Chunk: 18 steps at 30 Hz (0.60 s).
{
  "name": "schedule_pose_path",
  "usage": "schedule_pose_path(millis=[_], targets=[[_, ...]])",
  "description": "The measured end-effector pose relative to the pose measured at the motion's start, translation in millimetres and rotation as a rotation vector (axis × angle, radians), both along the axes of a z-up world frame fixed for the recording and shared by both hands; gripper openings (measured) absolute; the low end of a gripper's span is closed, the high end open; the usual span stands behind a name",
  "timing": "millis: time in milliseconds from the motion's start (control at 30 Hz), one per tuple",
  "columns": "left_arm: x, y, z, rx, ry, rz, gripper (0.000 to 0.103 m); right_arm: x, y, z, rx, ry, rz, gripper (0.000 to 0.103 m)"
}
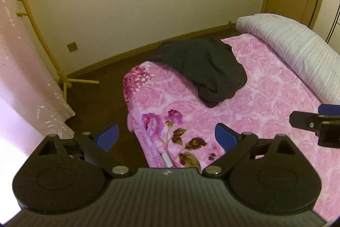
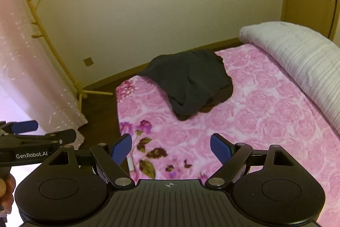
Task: Fold clothes
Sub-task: 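Move both grippers toward the crumpled black shirt on the bed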
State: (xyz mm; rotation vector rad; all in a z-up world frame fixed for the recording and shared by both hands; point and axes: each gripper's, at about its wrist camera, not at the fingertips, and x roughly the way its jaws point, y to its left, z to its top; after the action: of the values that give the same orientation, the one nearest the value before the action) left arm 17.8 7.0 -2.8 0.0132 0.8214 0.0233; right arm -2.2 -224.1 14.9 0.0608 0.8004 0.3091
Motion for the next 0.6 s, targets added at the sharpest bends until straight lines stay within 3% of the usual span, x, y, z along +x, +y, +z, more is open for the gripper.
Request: schedule_pose_path(millis=[100, 267, 500, 600], targets=[[17.7, 6.9, -2.8, -0.008, 0.024, -0.018, 0.095, -0.4, 8.3, 1.5, -0.003, 0.000, -0.001, 0.084], [47.4, 18.7, -7.9, -0.020, 0.062, -0.049, 0.095, 61.7, 26.7, -10.3, -0.004, 0.147, -0.064, 0.084], [109.6, 45.7, -45.9, -0.005, 0.040, -0.127, 0.095, 103.9, 44.9, -25.2, 0.018, 0.106, -0.128, 0.084], [118.0, 46.5, -46.9, 0.006, 0.034, -0.133, 0.095, 109.4, 50.3, -28.8, 0.001, 0.101, -0.125, 0.084]])
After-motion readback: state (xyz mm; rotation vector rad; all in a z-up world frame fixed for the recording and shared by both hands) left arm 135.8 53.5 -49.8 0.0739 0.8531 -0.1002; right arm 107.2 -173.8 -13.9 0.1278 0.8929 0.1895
